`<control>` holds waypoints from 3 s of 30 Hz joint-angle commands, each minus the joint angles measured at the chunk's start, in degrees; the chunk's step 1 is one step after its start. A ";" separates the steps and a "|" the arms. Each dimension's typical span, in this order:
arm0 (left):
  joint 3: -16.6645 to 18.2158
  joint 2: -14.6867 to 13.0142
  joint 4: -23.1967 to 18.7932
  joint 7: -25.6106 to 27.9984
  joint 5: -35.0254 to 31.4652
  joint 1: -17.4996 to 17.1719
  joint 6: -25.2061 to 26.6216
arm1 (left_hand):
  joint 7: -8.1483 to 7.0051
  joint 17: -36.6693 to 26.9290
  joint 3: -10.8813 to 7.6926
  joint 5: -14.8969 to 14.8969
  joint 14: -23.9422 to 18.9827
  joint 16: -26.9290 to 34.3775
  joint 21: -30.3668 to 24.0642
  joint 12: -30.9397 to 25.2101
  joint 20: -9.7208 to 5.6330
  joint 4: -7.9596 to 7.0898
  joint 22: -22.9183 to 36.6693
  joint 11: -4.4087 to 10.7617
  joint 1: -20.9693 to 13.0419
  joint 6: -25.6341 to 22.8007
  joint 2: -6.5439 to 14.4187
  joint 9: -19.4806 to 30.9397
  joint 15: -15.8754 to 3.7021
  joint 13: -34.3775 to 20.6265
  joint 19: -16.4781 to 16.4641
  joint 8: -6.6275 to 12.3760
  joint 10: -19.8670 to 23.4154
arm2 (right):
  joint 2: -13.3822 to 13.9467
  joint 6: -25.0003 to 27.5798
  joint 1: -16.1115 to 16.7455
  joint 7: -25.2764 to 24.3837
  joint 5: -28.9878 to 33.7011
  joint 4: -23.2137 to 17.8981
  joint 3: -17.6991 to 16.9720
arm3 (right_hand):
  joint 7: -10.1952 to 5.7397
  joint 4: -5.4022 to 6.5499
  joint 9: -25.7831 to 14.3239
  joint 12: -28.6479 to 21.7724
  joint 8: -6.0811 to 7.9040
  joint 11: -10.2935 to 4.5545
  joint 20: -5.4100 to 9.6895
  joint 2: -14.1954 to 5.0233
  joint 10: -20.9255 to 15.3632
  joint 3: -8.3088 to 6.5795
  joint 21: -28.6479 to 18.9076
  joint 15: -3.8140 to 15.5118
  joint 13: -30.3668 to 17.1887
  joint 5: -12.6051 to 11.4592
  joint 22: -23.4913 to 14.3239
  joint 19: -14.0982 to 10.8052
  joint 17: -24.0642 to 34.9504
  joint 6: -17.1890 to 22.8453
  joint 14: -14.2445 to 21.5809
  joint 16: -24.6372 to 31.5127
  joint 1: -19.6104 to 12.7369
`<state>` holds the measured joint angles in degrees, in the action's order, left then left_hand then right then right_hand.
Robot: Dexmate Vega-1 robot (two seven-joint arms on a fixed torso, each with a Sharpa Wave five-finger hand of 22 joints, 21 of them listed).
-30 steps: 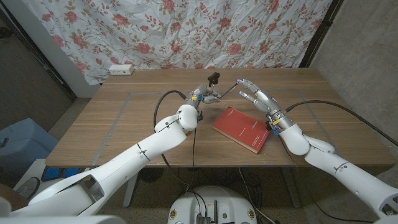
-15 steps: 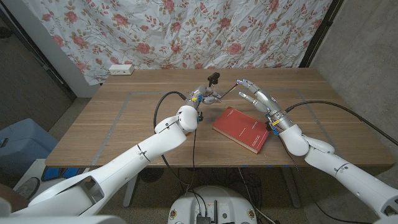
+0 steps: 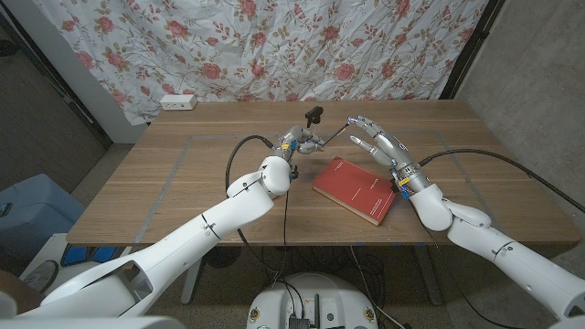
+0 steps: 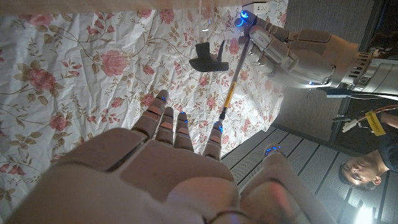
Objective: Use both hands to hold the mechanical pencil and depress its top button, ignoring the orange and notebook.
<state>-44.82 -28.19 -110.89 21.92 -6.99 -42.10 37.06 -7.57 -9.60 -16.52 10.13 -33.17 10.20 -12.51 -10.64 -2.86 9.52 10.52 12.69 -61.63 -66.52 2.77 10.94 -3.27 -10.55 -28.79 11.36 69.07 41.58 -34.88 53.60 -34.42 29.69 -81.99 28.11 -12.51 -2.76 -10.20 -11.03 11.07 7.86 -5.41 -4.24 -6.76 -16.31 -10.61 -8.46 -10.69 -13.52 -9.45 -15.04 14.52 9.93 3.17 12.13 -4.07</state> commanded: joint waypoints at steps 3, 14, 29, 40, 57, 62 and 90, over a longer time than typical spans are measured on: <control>0.19 0.18 -0.26 0.45 0.03 -0.35 -0.04 | 0.26 0.00 0.35 0.38 -0.10 -0.05 -0.36 -0.30 -6.04 -0.07 0.23 0.08 -0.02 -0.41 0.76 -0.06 -9.08 -0.13 0.06 0.30 0.52 | 0.51 2.44 0.21 -1.27 0.95 -1.35 1.04 | -0.07 0.40 -0.12 -0.33 0.28 -0.16 0.11 -0.60 -0.13 -0.17 -0.27 0.33 -0.10 0.11 -0.13 -0.23 0.36 0.64 -0.34 0.59 0.24; 0.21 0.20 -0.09 0.25 0.18 -0.24 -0.25 | 0.34 -0.01 0.38 0.39 -0.18 -0.02 -0.38 -0.31 -6.08 -0.05 0.23 0.08 -0.12 -0.38 0.87 -0.06 -9.15 -0.13 0.06 0.29 0.59 | 0.99 6.03 1.00 -2.69 2.55 -3.29 1.33 | -0.05 0.64 -0.11 -0.34 0.32 -0.52 0.25 -0.79 -0.25 -0.16 -0.28 0.63 -0.10 0.07 -0.13 -0.35 0.48 1.08 -0.29 0.67 0.61; 0.34 0.45 -0.05 0.61 0.44 -0.45 -0.20 | 0.35 -0.01 0.41 0.40 -0.22 -0.02 -0.40 -0.32 -6.11 -0.01 0.23 0.09 -0.22 -0.43 0.91 -0.06 -9.18 -0.12 0.05 0.31 0.65 | 1.87 7.87 0.75 -2.86 2.76 -4.31 2.51 | -0.05 1.07 -0.09 -0.45 0.39 -0.72 0.47 -1.10 -0.80 -0.17 -0.30 0.79 -0.09 -0.03 -0.13 -0.61 0.67 1.88 -0.02 0.86 1.17; 0.20 0.57 0.31 0.59 0.45 -0.22 -0.47 | 0.39 -0.01 0.49 0.39 -0.23 -0.02 -0.40 -0.33 -6.08 -0.03 0.23 0.07 -0.21 -0.39 0.93 -0.06 -9.14 -0.12 0.09 0.30 0.69 | 1.74 6.33 -0.17 -1.32 1.73 -3.57 3.46 | -0.06 1.22 -0.08 -0.33 0.41 -0.94 0.74 -1.11 -0.61 -0.16 -0.13 1.11 -0.09 -0.09 -0.13 -0.26 0.75 2.30 -0.48 0.70 1.40; 0.12 0.62 0.10 0.79 0.23 -0.39 -0.40 | 0.32 0.00 0.59 0.38 -0.25 -0.03 -0.42 -0.30 -6.11 -0.01 0.23 0.09 -0.27 -0.48 0.94 -0.06 -9.14 -0.12 0.11 0.34 0.67 | 2.00 7.30 0.37 -0.79 2.41 -4.73 3.64 | -0.07 1.47 -0.07 -0.21 0.42 -1.36 0.92 -1.26 -0.41 -0.24 0.01 1.18 -0.09 -0.21 -0.13 0.18 0.85 2.93 -0.88 0.58 1.64; 0.16 0.47 -0.08 0.79 0.15 -0.50 -0.36 | 0.45 -0.01 0.61 0.38 -0.27 -0.02 -0.41 -0.29 -6.07 -0.04 0.23 0.08 -0.27 -0.54 0.98 -0.06 -9.15 -0.11 0.15 0.36 0.66 | 1.98 7.17 0.51 -0.99 1.90 -4.81 3.32 | -0.07 1.51 -0.07 -0.20 0.39 -1.29 0.90 -1.27 -0.40 -0.26 -0.01 1.12 -0.09 -0.23 -0.13 0.15 0.87 3.03 -0.75 0.64 1.68; 0.59 -0.19 -0.38 0.32 0.28 -0.88 -0.73 | 0.32 0.00 0.77 0.37 -0.27 -0.04 -0.44 -0.28 -6.07 -0.06 0.23 0.10 -0.28 -0.51 1.03 -0.06 -9.07 -0.12 0.17 0.35 0.65 | 2.28 7.03 1.00 -1.31 1.19 -5.16 2.06 | -0.10 1.64 -0.04 -0.23 0.12 -1.55 1.03 -1.32 -0.56 -0.50 -0.16 1.52 -0.09 -0.40 -0.12 -0.25 0.94 3.17 -0.46 0.74 1.66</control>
<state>-44.49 -28.25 -111.07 22.24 -6.78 -42.68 35.99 -7.36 -9.60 -15.89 10.15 -33.17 10.20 -12.73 -10.65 -2.86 9.68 10.52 12.70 -61.84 -66.72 3.01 10.81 -3.27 -10.56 -28.79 11.47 69.08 43.84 -27.86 54.44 -35.59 31.21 -87.02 30.59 -12.74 -1.17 -10.10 -11.25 11.33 6.64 -4.50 -5.06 -7.37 -16.62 -10.61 -6.95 -10.69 -13.52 -9.45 -15.33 15.31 12.59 2.67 12.58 -2.34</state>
